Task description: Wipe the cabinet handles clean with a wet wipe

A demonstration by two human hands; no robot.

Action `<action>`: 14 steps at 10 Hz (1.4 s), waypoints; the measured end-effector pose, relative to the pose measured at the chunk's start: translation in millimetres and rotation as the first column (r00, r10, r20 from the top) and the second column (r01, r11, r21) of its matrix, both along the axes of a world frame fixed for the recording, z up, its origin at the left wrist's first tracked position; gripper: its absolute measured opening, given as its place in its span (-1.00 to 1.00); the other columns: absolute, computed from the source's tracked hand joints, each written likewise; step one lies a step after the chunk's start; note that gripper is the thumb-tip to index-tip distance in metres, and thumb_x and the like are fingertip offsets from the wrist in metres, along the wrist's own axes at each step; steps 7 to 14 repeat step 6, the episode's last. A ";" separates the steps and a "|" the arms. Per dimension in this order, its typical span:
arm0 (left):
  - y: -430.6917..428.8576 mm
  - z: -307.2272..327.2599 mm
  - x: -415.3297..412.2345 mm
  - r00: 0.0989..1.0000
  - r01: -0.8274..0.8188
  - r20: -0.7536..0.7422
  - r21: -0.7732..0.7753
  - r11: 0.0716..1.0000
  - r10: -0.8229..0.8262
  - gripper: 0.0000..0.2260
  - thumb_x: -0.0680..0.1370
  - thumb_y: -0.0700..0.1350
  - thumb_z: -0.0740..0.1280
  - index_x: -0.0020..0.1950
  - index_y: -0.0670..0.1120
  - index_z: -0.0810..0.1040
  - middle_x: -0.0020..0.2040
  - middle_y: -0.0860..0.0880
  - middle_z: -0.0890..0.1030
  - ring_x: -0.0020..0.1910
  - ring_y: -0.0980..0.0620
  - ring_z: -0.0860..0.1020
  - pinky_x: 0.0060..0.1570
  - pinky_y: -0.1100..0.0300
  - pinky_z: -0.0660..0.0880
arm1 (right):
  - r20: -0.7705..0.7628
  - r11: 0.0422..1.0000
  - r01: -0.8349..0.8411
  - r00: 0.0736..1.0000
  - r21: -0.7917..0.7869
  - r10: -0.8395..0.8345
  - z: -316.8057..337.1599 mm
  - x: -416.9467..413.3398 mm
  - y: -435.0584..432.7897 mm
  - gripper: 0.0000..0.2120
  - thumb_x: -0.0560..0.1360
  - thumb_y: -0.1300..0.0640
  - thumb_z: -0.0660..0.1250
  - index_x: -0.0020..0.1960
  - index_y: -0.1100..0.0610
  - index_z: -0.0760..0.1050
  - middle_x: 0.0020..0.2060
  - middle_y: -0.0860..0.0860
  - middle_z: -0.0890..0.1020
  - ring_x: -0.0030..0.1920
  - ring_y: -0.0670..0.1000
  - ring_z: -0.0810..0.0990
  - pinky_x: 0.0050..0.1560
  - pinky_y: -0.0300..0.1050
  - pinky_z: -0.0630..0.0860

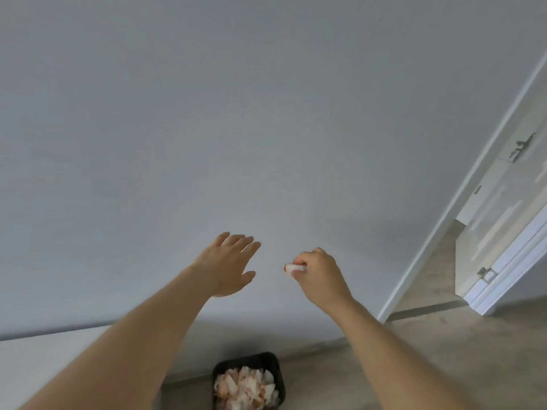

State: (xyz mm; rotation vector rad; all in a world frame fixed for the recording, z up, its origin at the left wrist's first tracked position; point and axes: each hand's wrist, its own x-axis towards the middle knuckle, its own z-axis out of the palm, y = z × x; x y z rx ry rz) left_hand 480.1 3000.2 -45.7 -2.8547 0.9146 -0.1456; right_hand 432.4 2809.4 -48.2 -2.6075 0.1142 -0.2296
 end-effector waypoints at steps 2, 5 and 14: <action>-7.1 -143.1 14.4 0.999 -0.016 -0.030 0.027 0.999 0.017 -0.46 0.64 0.11 0.04 0.56 -0.05 -0.03 0.56 -0.01 0.02 0.52 0.00 -0.01 0.47 0.08 -0.15 | -0.085 0.997 -0.048 0.995 -0.056 0.043 -167.3 16.6 -11.2 -0.80 0.54 0.16 0.19 0.07 0.12 0.56 0.02 0.05 0.46 -0.13 0.02 0.48 -0.17 -0.19 0.37; -4.5 -321.2 34.2 0.999 -0.032 -0.009 0.074 0.997 0.033 -0.45 0.64 0.11 0.05 0.56 -0.05 -0.04 0.56 -0.05 0.02 0.52 -0.03 -0.02 0.49 0.05 -0.14 | -0.225 0.985 -0.107 0.971 -0.132 0.075 -387.9 35.6 -5.6 -0.78 0.54 0.15 0.22 0.15 0.05 0.54 0.14 0.02 0.50 0.06 0.00 0.54 0.09 -0.17 0.49; 1.8 -351.6 33.4 0.999 -0.053 -0.001 0.104 0.993 0.053 -0.45 0.63 0.10 0.07 0.55 -0.06 -0.02 0.55 -0.06 0.04 0.52 -0.03 0.00 0.48 0.04 -0.12 | -0.228 0.975 -0.143 0.968 -0.171 0.102 -414.0 40.8 0.1 -0.67 0.58 0.08 0.21 0.33 0.02 0.41 0.33 0.00 0.41 0.29 0.00 0.44 0.26 -0.12 0.39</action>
